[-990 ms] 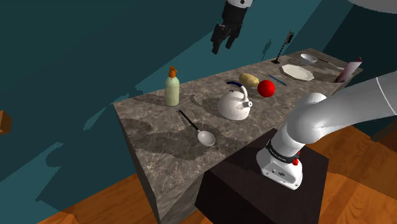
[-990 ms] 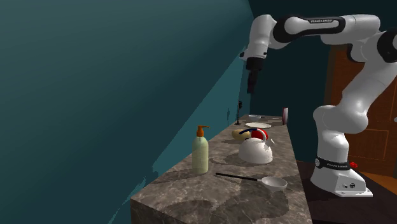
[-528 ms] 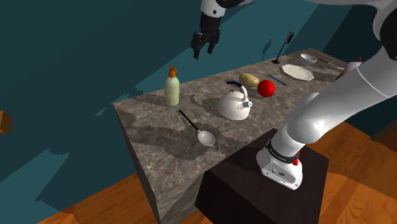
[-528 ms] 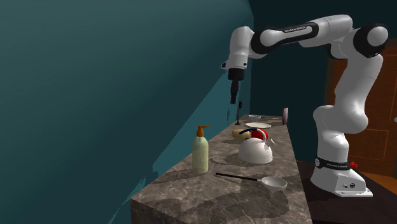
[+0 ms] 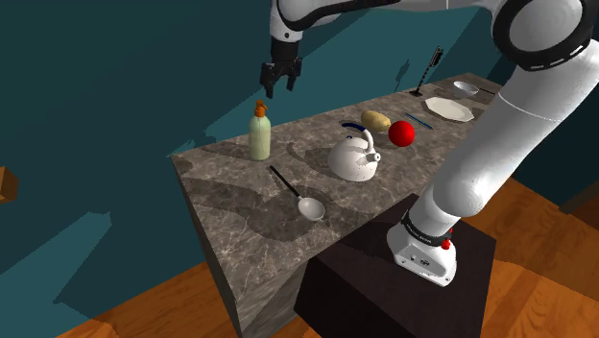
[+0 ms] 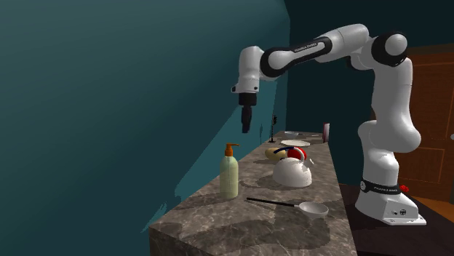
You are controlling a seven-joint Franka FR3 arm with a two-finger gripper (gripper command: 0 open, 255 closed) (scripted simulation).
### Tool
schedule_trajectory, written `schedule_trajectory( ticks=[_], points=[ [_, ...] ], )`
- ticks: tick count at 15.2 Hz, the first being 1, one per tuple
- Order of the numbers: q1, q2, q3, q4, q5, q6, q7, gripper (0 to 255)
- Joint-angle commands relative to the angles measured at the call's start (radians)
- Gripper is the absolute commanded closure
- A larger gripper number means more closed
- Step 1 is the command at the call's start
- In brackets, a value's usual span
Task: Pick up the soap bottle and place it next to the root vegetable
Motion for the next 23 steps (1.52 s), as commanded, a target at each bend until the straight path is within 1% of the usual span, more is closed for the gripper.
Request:
schedule_trajectory(
  ticks=[1, 4, 5, 13, 20, 21, 23],
  points=[
    [0.006, 0.085, 0.007, 0.063, -0.007, 0.009, 0.012, 0],
    [0.013, 0.209, 0.010, 0.168, -0.018, 0.009, 0.020, 0],
    [0.015, 0.232, 0.011, 0.190, -0.020, 0.008, 0.022, 0],
    [0.017, 0.259, 0.010, 0.122, -0.023, 0.102, 0.024, 0],
    [0.017, 0.259, 0.010, 0.122, -0.023, 0.101, 0.024, 0],
    [0.017, 0.259, 0.010, 0.122, -0.023, 0.101, 0.024, 255],
    [0.017, 0.259, 0.010, 0.122, -0.023, 0.101, 0.024, 255]
  ],
)
